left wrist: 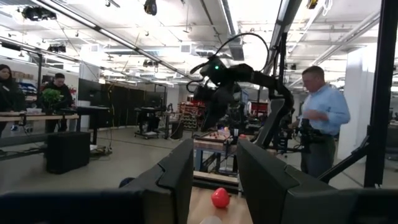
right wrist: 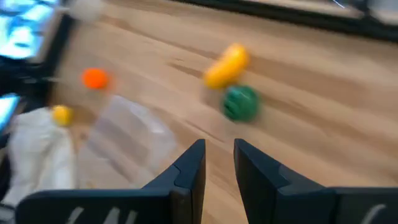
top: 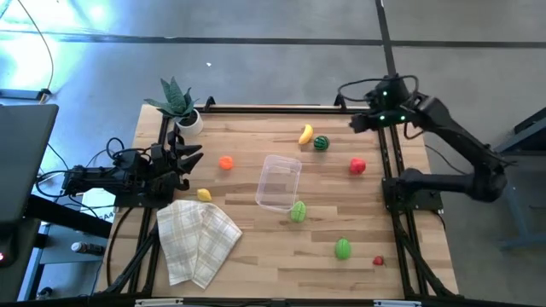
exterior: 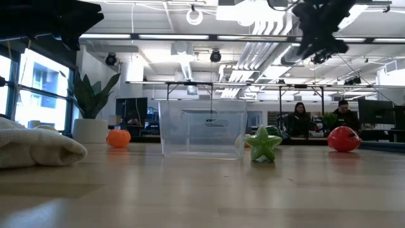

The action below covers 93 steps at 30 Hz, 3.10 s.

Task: Pick and placing Produce into tupperware
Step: Put the apple into the transparent bin

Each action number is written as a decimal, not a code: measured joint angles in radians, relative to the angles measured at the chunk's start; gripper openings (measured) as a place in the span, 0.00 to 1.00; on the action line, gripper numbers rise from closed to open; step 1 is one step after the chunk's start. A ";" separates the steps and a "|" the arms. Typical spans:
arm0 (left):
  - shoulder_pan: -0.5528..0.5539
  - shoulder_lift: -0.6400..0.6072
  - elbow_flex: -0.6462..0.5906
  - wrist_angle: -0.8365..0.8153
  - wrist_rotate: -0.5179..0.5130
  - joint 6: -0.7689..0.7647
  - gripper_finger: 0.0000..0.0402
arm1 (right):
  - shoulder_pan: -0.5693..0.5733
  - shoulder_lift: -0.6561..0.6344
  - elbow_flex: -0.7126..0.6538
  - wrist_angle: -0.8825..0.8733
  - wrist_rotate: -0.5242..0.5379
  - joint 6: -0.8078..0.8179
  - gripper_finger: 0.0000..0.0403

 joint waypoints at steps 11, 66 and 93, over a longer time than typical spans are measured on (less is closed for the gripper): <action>0.000 0.000 0.000 -0.003 0.000 0.003 0.28 | -0.026 0.000 0.032 -0.333 0.259 0.028 0.19; 0.000 0.000 0.000 -0.007 0.000 0.003 0.28 | 0.209 0.013 -0.511 0.084 0.316 0.457 0.68; 0.000 0.000 0.000 -0.007 0.000 0.003 0.28 | 0.209 0.016 -0.726 0.372 0.246 0.501 0.72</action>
